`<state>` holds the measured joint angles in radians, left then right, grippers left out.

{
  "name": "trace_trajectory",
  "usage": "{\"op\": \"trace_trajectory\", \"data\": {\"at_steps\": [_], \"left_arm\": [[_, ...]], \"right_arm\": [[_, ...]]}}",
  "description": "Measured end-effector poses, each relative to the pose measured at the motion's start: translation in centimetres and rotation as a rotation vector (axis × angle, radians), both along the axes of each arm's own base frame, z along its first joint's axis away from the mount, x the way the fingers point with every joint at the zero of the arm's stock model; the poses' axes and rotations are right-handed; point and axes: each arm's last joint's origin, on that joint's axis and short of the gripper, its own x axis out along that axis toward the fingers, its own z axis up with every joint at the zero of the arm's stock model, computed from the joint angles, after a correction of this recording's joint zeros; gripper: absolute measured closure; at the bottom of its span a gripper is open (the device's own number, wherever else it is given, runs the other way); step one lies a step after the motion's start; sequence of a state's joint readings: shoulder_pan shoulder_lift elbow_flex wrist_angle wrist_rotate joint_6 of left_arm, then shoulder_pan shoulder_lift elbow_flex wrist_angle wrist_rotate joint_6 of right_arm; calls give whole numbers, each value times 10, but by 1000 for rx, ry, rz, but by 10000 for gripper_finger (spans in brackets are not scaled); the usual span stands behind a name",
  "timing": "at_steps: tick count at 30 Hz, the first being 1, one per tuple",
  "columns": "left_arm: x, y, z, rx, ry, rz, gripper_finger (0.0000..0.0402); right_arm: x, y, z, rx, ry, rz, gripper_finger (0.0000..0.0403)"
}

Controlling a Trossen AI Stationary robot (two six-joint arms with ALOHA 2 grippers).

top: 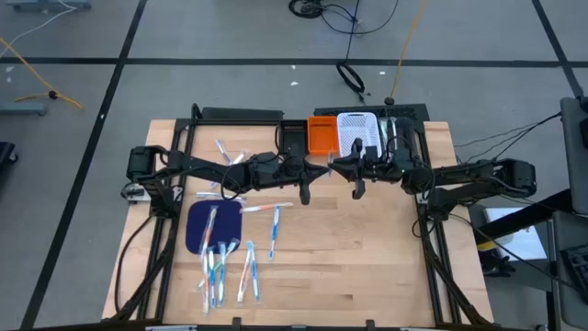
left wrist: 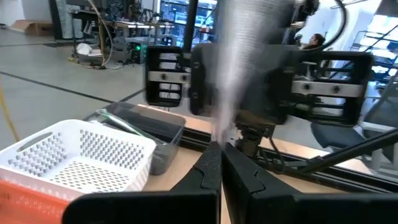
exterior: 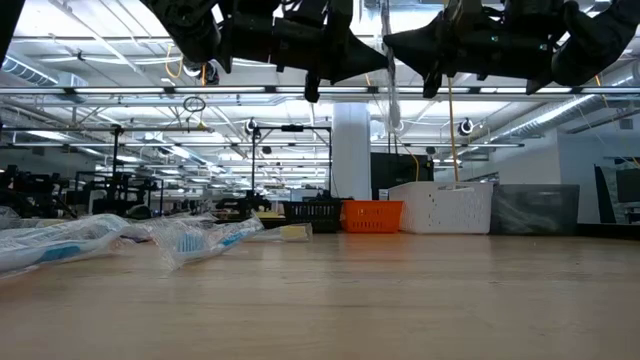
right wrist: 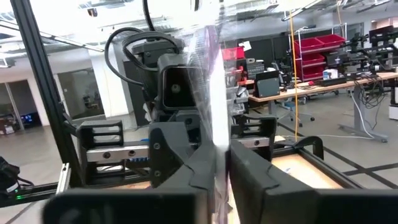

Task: Pick & Place Toothbrushes
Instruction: Put the purple toothbrush into the white bin

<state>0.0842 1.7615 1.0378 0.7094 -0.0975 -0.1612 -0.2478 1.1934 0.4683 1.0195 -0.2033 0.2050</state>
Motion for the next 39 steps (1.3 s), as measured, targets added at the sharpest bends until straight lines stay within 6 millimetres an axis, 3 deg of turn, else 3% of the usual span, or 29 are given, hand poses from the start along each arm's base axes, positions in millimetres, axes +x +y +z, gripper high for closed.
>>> {"op": "trace_trajectory", "data": {"at_steps": [11,18,23,27,39], "left_arm": [[0,1,-1,4,8,6,397],[-4,2,3,28,33,20,319],[-16,2,14,20,129,21,258],[-25,-2,18,9,205,12,233],[-27,-20,13,8,283,-39,227]], "right_arm": [[0,-1,-2,-10,20,-23,387],[-5,-5,1,-6,27,-43,387],[-14,-18,4,13,60,-111,387],[-24,-32,7,36,66,-180,387],[-61,-87,-4,175,168,-501,388]]}}
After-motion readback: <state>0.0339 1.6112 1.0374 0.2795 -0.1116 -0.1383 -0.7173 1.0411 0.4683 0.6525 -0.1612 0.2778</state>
